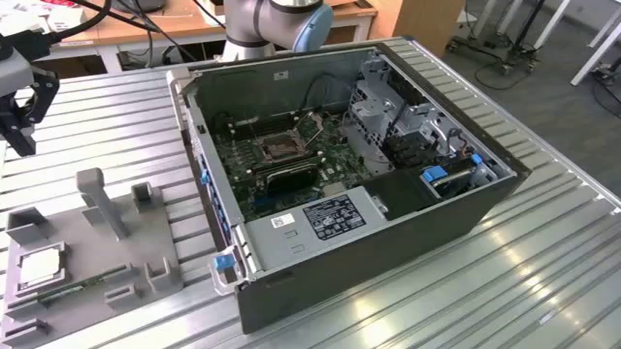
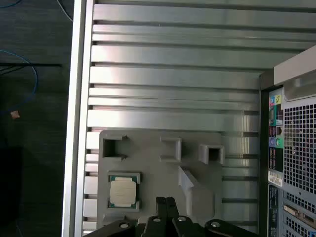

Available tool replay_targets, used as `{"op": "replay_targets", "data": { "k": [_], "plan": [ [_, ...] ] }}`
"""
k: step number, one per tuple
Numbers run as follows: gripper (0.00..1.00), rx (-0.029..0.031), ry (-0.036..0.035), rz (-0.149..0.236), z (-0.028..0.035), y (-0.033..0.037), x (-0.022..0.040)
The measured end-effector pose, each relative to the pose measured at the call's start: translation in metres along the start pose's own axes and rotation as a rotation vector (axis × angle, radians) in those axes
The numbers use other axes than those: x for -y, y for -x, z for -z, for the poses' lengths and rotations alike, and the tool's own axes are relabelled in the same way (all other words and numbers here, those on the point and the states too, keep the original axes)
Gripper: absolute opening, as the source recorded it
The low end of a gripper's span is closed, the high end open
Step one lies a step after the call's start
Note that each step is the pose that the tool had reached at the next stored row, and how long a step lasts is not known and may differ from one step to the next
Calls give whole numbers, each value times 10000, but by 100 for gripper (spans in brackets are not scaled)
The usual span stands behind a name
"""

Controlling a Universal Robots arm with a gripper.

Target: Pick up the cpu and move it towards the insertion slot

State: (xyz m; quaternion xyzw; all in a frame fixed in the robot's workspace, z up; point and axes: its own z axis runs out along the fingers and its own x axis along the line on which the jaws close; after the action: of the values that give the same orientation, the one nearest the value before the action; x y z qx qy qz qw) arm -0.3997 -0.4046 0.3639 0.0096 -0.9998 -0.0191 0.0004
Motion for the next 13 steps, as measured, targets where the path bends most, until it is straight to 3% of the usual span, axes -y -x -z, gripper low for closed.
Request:
{"op": "replay_targets", "data": {
  "k": [13],
  "plan": [
    [11,0,0,0,-17,-5,0]
  ]
}}
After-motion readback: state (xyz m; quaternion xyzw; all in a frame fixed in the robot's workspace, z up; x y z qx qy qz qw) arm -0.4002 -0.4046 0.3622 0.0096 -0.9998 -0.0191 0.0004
